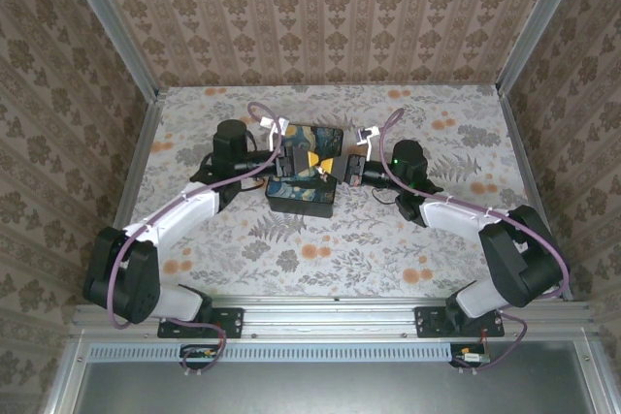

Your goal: Unlock the padlock with the key

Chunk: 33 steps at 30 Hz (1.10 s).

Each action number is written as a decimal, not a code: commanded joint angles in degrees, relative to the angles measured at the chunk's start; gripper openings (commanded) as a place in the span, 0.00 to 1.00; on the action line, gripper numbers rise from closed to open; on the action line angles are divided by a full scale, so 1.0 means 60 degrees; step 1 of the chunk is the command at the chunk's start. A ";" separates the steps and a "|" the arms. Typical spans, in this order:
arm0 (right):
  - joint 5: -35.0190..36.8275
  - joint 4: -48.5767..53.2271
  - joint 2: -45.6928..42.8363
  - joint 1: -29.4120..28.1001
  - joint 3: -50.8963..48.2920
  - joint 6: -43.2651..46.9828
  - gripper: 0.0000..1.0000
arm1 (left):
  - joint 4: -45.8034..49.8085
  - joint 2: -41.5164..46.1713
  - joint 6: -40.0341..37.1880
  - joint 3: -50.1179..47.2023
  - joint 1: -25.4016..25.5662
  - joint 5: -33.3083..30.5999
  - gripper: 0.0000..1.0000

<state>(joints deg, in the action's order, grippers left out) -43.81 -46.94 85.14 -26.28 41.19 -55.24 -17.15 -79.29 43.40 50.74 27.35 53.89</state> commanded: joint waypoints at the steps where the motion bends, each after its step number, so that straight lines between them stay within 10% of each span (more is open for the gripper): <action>1: -0.0245 -0.0109 -0.0039 -0.0002 0.0348 0.0180 0.00 | 0.0470 -0.0074 -0.0404 0.0217 -0.0046 0.0193 0.33; 17: -0.0315 0.0206 -0.0097 -0.0072 0.0581 0.0330 0.00 | 0.0763 -0.0042 -0.0674 0.0312 -0.0315 0.0511 0.33; 33: -0.0448 0.0074 0.0178 -0.0105 0.0679 0.0123 0.00 | -0.0013 -0.0247 -0.0248 0.0146 -0.0278 0.0746 0.07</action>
<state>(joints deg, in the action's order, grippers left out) -44.25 -44.71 85.69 -26.46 43.46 -54.04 -13.74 -79.94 41.50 50.81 25.41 57.25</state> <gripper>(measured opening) 0.041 0.078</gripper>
